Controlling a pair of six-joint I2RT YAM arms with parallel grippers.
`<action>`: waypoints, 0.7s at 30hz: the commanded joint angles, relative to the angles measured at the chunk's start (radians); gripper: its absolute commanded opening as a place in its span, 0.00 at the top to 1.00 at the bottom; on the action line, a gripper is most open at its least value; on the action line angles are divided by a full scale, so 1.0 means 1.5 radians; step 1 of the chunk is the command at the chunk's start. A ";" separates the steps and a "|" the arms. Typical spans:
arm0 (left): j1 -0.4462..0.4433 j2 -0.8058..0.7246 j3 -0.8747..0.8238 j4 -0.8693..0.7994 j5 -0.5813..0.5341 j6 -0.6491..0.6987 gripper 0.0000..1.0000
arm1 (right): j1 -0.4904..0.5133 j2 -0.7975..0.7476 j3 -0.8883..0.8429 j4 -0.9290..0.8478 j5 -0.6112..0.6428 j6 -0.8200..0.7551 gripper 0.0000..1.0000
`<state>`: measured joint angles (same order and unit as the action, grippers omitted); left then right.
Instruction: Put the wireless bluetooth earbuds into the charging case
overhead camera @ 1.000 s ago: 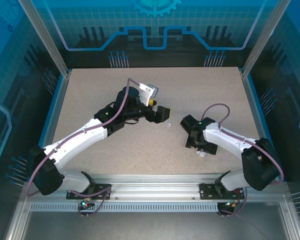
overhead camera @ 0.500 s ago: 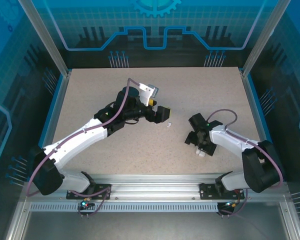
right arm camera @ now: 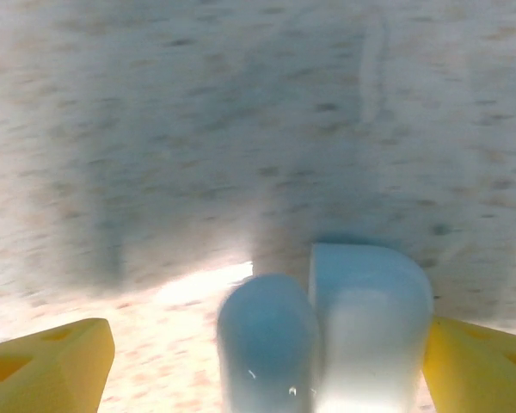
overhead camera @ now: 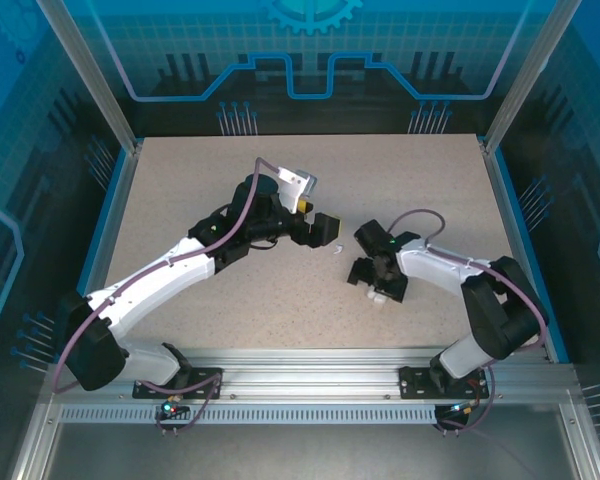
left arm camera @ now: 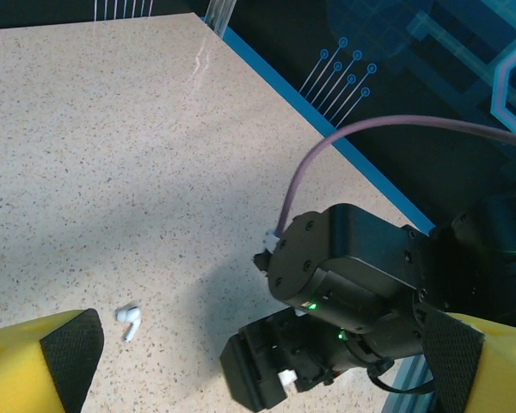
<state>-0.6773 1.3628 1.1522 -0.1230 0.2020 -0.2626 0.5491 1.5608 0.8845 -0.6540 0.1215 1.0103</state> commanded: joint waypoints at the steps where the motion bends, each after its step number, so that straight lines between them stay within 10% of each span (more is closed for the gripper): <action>1: -0.006 -0.025 -0.012 0.008 -0.005 -0.006 0.01 | 0.040 0.047 0.072 -0.003 -0.001 -0.006 0.08; 21: 0.014 -0.139 -0.046 -0.041 -0.231 -0.069 0.01 | 0.216 0.159 0.262 -0.282 0.329 -0.089 0.25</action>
<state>-0.6735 1.1904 1.0893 -0.1490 -0.0444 -0.3141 0.8471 1.7859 1.2861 -1.0035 0.5259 0.8848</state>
